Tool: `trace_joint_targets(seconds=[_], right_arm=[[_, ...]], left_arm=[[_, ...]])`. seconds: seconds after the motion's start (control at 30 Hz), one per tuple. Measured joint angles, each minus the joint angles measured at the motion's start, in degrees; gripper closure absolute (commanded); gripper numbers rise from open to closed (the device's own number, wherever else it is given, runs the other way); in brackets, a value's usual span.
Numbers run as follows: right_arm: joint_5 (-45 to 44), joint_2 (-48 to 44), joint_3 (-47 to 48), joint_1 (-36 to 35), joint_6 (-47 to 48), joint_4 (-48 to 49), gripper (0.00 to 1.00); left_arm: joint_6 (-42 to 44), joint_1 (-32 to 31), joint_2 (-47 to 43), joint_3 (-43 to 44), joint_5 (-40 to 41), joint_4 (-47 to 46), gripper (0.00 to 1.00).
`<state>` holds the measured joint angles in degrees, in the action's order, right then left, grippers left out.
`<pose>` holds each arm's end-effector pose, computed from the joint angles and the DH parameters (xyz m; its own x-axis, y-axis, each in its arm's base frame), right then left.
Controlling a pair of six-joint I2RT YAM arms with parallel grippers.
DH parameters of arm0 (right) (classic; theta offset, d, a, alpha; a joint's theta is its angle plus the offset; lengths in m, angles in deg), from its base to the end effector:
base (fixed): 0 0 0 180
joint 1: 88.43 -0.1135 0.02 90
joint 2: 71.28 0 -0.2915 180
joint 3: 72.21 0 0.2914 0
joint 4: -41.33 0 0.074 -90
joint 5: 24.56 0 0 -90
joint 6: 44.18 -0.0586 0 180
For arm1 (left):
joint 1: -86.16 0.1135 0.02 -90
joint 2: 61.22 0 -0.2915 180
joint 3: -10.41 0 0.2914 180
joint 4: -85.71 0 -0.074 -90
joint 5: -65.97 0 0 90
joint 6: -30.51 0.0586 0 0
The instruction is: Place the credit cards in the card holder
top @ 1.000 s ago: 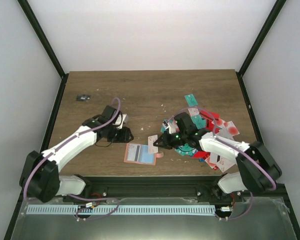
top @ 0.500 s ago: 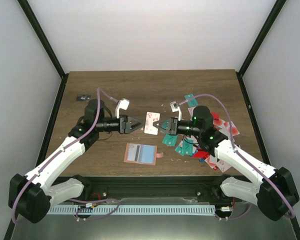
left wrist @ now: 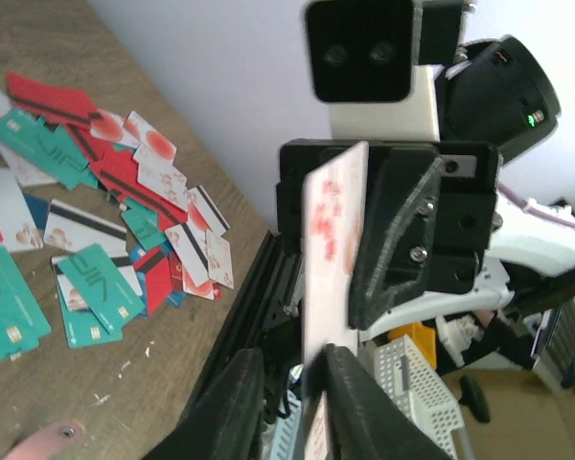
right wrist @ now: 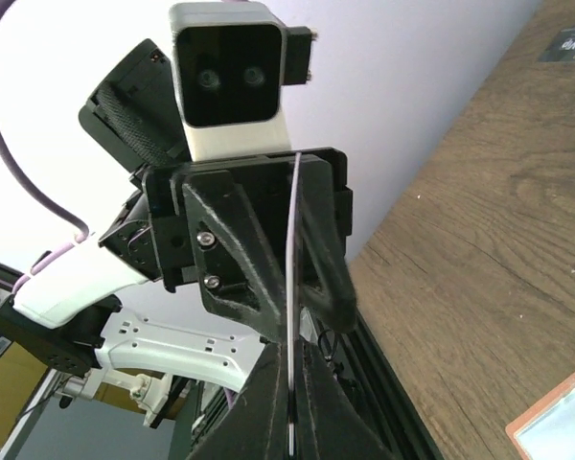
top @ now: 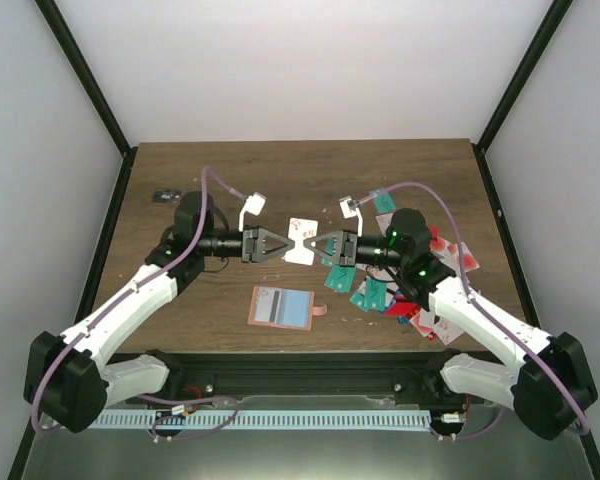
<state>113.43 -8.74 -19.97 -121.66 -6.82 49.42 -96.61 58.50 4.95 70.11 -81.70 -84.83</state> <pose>0.2149 0.1928 0.3157 -0.8047 0.1087 -0.5836 -0.5738 0.1096 0.8116 0.2366 -0.1799 0.3184 -0.7780 0.0434 -0.6268 0.6251 0.1538 -0.7652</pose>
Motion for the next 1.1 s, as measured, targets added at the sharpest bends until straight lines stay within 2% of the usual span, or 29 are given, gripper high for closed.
trace_joint_targets(seconds=[0.03, 0.1, 0.13, 0.27, 0.33, 0.5, 0.67, 0.87, 1.1], right_arm=[[0.22, 0.15, 0.15, 0.02, -0.04, 0.22, 0.99], [0.74, 0.79, 0.22, 0.13, -0.24, 0.35, 0.98], [1.07, 1.14, 0.22, 0.17, -0.37, 0.5, 0.94], [2.05, 2.12, 1.46, 0.46, 0.39, -1.2, 0.48], [1.38, 2.56, 3.19, 0.46, 1.79, -4.98, 0.41], [-6.54, 5.01, 8.87, 0.44, 8.81, -20.72, 0.44], [-10.78, 9.42, 6.8, 0.44, 12.7, -31.65, 0.45], [-12.04, 12.11, 3.06, 0.44, 15.21, -37.57, 0.46], [-11.32, 12.72, -0.92, 0.44, 16.2, -37.29, 0.52]], left_arm=[[-0.04, 0.04, 0.28, 0.13, -0.31, -0.09, 0.95], [-0.11, 0.02, 0.42, 0.48, -0.92, -0.66, 0.96], [-0.13, 0.04, 0.42, 0.52, -1.29, -1.01, 0.96], [0.15, 0.13, 0.72, 0.72, -1.75, -1.09, 0.96], [2.71, 0.07, 1.73, 2.32, -0.37, 3.06, 0.96], [12.92, 0.15, 6.25, 6.71, 5.68, 17.16, 0.96], [20.76, 0.2, 10.84, 6.91, 12.81, 32.44, 0.96], [23.47, -0.11, 16.72, 6.54, 20.04, 44.13, 0.96], [23.61, -2.14, 20.39, 4.39, 24.81, 47.28, 0.96]])
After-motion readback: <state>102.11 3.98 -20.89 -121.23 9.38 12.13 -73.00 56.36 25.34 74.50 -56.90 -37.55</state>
